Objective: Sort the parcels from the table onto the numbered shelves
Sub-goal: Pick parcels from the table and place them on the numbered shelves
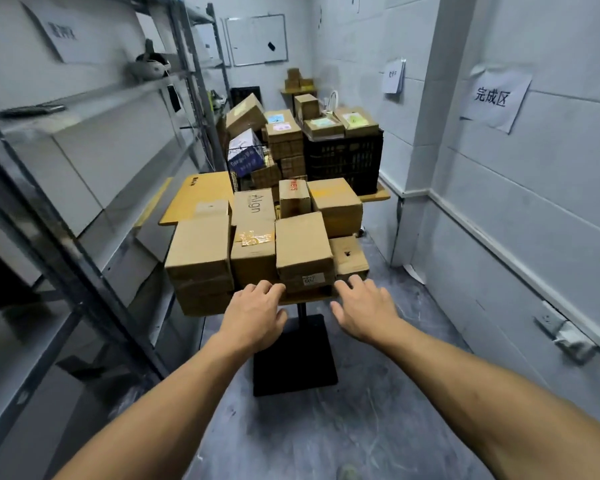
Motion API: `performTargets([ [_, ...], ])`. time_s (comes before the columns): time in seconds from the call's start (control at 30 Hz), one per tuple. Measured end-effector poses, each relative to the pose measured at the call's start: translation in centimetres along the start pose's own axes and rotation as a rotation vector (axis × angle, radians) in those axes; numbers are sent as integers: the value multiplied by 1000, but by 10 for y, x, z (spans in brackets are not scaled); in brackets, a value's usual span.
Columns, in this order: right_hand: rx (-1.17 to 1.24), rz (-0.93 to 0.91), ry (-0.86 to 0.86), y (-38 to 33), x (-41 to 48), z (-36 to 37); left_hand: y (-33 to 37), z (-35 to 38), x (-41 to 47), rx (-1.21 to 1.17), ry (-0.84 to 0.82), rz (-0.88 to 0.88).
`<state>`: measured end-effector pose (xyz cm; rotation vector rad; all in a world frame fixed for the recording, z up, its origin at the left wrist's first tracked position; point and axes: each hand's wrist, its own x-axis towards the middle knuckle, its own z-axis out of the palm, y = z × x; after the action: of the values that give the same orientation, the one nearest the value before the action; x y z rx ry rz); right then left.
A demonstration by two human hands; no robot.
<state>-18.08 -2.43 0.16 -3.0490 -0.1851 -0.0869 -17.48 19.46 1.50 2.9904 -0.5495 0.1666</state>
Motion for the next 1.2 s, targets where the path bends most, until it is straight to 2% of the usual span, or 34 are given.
performTargets([
  [0.27, 90, -76, -30, 34, 130, 8, -15, 26, 112, -74, -65, -150],
  [0.47, 172, -91, -112, 47, 177, 34, -15, 58, 142, -62, -74, -293],
  [0.6, 414, 17, -205, 47, 194, 48, -12, 72, 154, -107, -18, -375],
  [0.73, 621, 104, -164, 41, 197, 59, -7, 83, 155, -180, 14, -500],
  [0.8, 706, 136, -158, 37, 197, 62, -7, 91, 154, -311, -5, -532],
  [1.0, 838, 249, -126, 37, 197, 62, -7, 99, 145, -509, 81, -477],
  [1.2, 969, 277, -87, 51, 193, 60, 4, 95, 145, -493, 280, -336],
])
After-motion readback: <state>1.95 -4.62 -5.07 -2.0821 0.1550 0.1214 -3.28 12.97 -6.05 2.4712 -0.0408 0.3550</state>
